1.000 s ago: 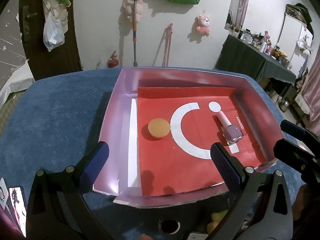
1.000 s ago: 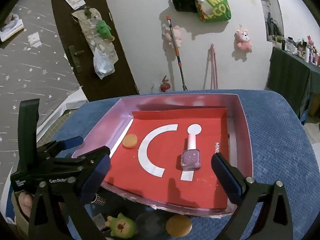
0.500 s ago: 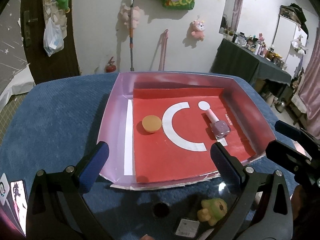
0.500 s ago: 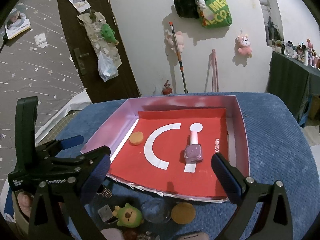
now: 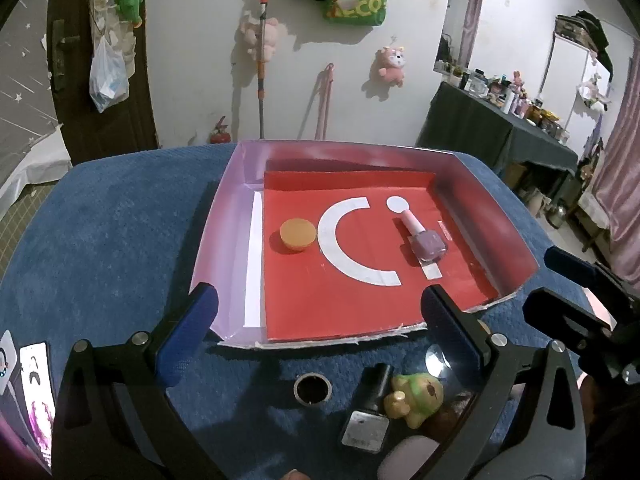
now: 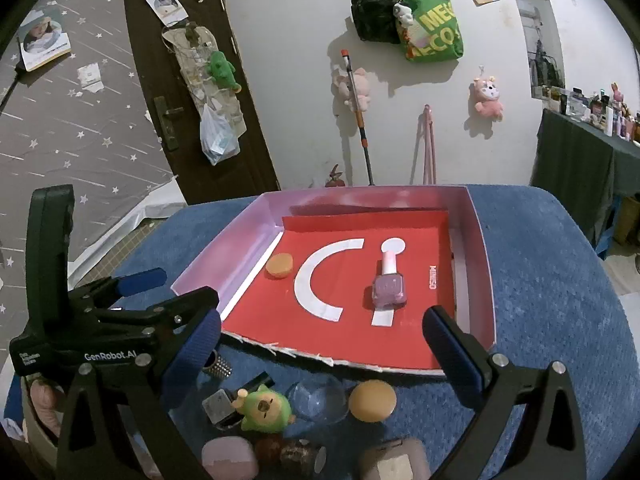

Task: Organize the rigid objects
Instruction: 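Withdraw both tools from the box back toward the remaining items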

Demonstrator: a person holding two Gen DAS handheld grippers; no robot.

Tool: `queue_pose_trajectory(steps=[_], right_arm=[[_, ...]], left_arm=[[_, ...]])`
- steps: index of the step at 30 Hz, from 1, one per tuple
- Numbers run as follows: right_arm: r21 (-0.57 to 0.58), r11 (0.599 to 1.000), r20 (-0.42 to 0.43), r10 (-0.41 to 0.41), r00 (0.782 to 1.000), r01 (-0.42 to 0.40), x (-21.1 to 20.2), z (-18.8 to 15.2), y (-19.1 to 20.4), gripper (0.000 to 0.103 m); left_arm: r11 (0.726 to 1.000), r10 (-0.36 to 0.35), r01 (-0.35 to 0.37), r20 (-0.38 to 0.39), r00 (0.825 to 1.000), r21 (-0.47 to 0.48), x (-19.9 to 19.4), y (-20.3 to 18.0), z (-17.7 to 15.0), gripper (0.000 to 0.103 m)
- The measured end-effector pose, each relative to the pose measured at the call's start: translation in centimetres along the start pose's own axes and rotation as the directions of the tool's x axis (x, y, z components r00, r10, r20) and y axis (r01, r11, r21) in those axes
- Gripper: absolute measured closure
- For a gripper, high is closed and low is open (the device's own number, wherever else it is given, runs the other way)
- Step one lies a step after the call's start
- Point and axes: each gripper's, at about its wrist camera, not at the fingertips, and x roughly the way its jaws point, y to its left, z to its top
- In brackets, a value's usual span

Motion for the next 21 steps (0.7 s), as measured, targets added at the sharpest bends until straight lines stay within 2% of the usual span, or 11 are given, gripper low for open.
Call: queue_pose_trajectory(steps=[21], right_arm=[[0.011,1.0,-0.008,-0.007,1.0,0.007,-1.4,-3.3,-0.1,0.0]], left_arm=[[1.0,-0.011,0.011,-0.007,1.0,0.012,-0.9,-1.2,-2.6,0.0]])
